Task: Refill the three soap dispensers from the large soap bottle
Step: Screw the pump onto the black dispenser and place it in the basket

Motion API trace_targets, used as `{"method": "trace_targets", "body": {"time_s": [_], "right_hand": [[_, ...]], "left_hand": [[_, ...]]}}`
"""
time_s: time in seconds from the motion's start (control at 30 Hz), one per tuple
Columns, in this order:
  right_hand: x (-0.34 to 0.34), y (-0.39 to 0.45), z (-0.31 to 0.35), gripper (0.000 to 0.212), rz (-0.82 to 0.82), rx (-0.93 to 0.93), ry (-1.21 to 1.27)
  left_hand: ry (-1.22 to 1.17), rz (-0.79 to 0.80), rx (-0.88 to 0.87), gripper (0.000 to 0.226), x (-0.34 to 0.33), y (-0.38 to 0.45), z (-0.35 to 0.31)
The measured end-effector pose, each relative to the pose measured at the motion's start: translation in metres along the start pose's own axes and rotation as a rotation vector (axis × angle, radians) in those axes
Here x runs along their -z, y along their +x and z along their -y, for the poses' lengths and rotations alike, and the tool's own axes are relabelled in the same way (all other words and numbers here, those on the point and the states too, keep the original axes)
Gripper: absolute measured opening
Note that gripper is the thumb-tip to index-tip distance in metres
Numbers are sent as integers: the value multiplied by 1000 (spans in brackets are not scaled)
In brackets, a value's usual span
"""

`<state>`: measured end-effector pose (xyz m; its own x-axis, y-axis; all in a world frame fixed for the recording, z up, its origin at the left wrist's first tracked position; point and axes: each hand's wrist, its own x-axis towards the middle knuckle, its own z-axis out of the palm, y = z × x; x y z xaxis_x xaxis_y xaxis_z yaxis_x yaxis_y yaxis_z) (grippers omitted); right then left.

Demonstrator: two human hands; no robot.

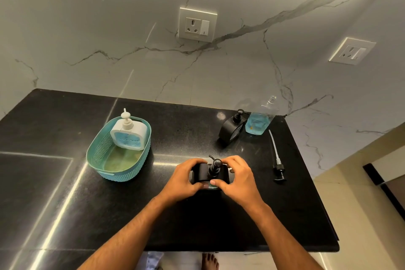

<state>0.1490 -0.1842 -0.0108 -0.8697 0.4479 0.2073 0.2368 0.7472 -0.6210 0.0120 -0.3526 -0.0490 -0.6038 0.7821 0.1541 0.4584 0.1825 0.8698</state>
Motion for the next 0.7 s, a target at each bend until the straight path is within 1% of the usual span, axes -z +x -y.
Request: {"method": "trace_targets", "body": {"time_s": [0.13, 0.33, 0.47, 0.57, 0.7], "right_hand": [[3, -1, -9, 68, 93, 7, -18], [0, 4, -6, 62, 68, 14, -25], [4, 13, 16, 58, 22, 65, 17], [7, 28, 41, 55, 13, 137, 45], [1, 53, 82, 58, 21, 195, 91]], "left_hand": [[16, -12, 20, 62, 8, -2, -2], [62, -46, 22, 59, 18, -6, -11], [57, -90, -1, 57, 40, -5, -19], [53, -155, -24, 60, 70, -5, -27], [35, -249, -26, 66, 120, -8, -36]]}}
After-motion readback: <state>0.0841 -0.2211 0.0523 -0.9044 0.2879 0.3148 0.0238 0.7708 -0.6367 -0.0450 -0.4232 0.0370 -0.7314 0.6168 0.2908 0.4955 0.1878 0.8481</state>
